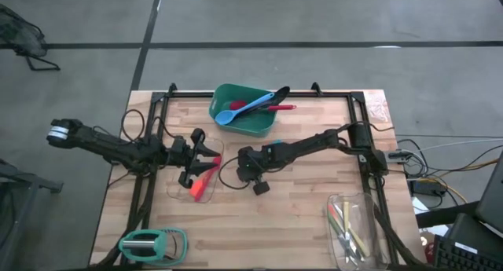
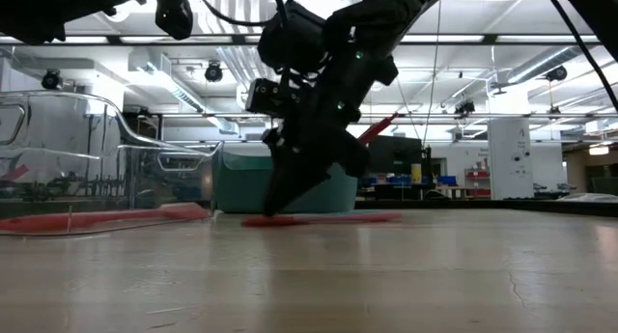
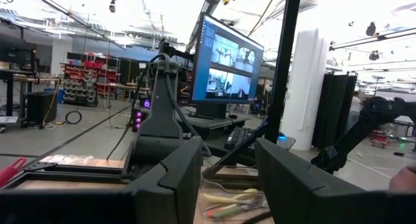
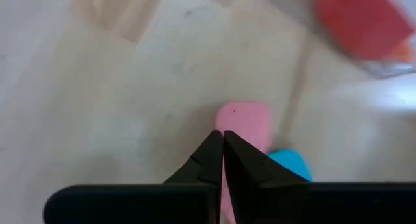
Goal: Pick & Place Kitchen Items
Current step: Put the pink spatula into the left transparent bin
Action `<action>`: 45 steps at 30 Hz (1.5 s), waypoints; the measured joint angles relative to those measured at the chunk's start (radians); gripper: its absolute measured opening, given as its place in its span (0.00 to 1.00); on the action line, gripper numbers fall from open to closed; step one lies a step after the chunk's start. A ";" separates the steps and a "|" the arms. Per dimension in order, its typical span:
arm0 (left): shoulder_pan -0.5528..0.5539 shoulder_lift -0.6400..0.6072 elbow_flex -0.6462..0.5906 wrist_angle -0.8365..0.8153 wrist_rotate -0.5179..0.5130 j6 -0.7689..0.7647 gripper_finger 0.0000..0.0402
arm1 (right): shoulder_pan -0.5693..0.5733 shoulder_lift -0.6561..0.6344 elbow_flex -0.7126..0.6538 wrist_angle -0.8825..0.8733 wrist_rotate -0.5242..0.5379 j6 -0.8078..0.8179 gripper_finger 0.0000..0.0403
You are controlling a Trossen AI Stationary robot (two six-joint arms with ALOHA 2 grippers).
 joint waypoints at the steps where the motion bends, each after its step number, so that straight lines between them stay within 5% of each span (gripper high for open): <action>1: 0.000 0.000 0.000 0.000 0.000 0.000 0.38 | 0.002 -0.007 0.000 0.001 0.008 -0.002 0.02; 10: 0.000 0.000 0.000 -0.007 0.000 0.000 0.38 | -0.023 -0.015 0.000 0.056 -0.070 0.074 0.08; 23: 0.000 0.000 0.000 -0.012 0.000 0.003 0.38 | -0.034 -0.011 -0.001 0.060 -0.070 0.139 0.55; 30: 0.000 0.000 0.000 -0.012 0.000 0.003 0.38 | -0.035 0.003 -0.008 0.111 -0.096 0.183 0.71; 37: 0.000 0.000 0.000 -0.013 -0.001 0.003 0.38 | -0.035 0.069 -0.006 0.139 -0.135 0.203 0.70; 45: 0.000 0.000 0.000 -0.013 -0.001 0.003 0.38 | -0.039 0.097 0.002 0.133 -0.087 0.222 0.54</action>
